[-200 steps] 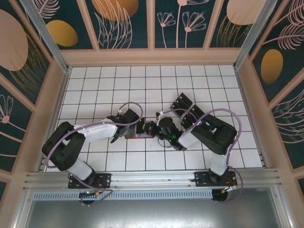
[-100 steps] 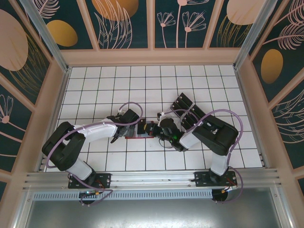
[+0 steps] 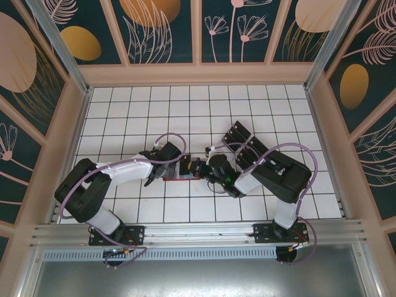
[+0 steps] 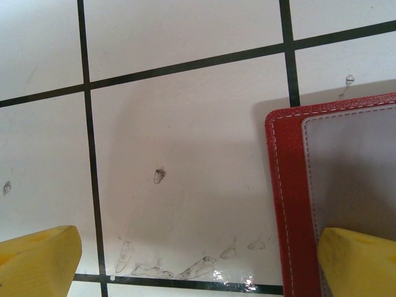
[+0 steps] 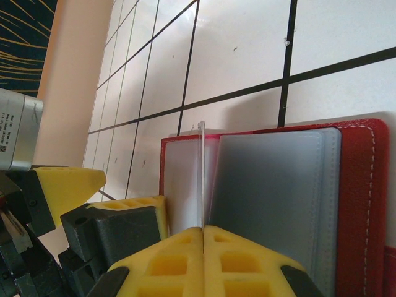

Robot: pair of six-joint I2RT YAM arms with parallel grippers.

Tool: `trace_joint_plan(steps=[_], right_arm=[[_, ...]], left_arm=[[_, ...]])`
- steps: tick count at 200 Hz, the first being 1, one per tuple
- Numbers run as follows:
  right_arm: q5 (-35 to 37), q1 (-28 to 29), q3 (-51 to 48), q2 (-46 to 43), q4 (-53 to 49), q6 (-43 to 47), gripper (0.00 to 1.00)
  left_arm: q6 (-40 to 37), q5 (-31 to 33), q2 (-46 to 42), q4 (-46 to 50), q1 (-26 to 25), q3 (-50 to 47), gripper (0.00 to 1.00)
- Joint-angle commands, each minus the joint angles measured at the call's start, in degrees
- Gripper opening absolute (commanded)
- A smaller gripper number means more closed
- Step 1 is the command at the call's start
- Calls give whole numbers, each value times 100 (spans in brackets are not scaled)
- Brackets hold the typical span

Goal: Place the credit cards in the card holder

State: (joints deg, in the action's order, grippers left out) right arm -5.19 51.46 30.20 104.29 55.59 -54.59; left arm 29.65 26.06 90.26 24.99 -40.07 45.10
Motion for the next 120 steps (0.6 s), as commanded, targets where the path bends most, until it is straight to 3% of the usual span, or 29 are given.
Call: trace_joint_plan(steps=[1,120], right_arm=[[45,-5,13,35,254,-53,0],[-52,119,160,260,329,-140,0]], left_arm=[[6,19,159,124,6,-168,98],[0,4,168,120,7,-169,98]])
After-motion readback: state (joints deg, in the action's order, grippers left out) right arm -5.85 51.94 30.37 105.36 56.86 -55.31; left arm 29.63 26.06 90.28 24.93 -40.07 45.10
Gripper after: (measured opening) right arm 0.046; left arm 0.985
